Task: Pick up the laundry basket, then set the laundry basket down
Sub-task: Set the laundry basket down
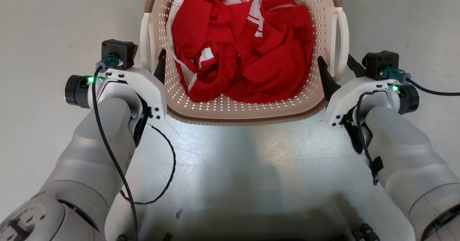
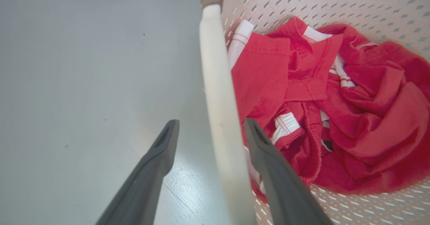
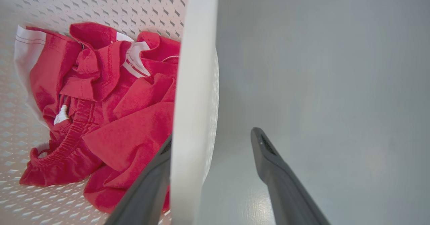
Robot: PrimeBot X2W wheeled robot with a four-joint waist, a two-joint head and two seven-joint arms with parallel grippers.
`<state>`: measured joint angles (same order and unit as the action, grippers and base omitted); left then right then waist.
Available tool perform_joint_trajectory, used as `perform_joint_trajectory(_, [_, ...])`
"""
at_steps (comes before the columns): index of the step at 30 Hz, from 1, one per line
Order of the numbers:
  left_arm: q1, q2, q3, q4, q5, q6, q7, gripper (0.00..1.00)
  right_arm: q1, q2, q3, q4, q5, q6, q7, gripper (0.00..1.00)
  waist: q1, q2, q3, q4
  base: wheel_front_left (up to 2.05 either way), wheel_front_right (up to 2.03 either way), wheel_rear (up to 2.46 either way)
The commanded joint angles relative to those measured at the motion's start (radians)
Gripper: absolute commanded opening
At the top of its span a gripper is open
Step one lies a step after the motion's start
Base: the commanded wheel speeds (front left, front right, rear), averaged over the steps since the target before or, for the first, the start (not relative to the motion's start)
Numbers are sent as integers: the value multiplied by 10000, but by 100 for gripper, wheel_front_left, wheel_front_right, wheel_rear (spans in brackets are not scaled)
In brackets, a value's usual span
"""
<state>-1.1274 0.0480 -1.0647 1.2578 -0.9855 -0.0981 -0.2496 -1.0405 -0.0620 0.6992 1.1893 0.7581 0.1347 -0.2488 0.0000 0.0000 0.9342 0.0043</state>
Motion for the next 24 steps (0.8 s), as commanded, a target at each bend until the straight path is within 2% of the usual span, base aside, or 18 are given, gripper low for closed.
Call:
perform_joint_trajectory(1, [104, 220, 148, -52, 94, -21, -103, 100, 644, 118, 96, -111, 30, -40, -126, 100, 0, 0, -16, -3, 0, 0, 0])
perform_joint_trajectory(15, [229, 199, 493, -454, 150, 33, -120, 100, 767, 118, -784, -746, -723, -40, -129, 100, 0, 0, -443, -4, 0, 0, 0])
perform_joint_trajectory(24, [991, 513, 1601, -1664, 510, 532, -121, 100, 1554, 118, -2248, -1853, -2108, -40, -129, 100, 0, 0, -1488, -41, 0, 0, 0])
